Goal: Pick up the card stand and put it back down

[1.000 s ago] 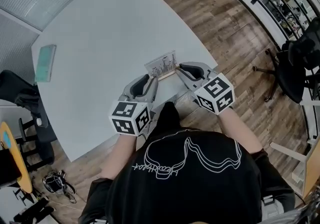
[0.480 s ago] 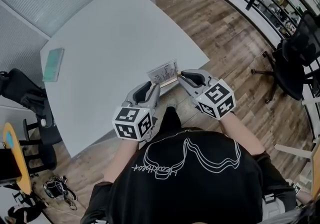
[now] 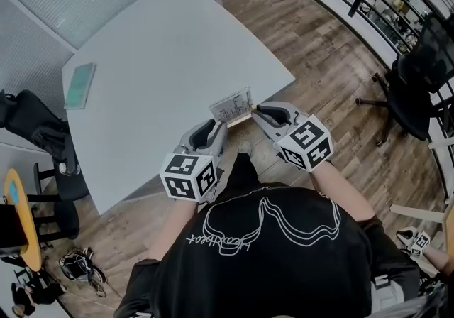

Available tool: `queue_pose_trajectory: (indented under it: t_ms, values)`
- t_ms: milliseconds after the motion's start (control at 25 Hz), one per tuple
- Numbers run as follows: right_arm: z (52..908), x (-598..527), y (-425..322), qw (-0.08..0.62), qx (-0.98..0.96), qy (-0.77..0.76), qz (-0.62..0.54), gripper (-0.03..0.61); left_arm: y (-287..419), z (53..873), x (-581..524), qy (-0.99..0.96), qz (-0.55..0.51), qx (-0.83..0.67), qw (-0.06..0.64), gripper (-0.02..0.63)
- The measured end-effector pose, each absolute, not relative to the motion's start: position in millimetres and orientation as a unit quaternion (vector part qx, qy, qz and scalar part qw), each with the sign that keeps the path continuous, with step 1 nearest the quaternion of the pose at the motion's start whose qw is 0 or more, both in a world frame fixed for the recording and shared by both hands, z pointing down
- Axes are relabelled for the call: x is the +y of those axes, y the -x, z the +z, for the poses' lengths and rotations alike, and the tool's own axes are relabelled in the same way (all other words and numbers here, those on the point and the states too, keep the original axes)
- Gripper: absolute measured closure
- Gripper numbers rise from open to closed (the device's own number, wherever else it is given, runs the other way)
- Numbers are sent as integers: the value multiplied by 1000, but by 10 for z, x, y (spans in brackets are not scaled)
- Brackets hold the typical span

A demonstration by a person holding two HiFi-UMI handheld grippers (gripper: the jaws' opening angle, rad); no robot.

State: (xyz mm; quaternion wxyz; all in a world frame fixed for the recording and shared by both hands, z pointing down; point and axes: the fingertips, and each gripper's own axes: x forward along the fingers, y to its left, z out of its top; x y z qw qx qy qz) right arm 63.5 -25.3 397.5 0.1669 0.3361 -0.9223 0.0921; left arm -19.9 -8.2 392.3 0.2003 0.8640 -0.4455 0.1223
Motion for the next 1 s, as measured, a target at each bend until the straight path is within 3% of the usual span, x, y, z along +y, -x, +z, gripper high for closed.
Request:
queue_pose_trajectory:
  t_ms: [1000]
  values:
    - [4053,-557,-340,190,-924,-321,81,520,484,4046,-365,-855,123,-455,215,499]
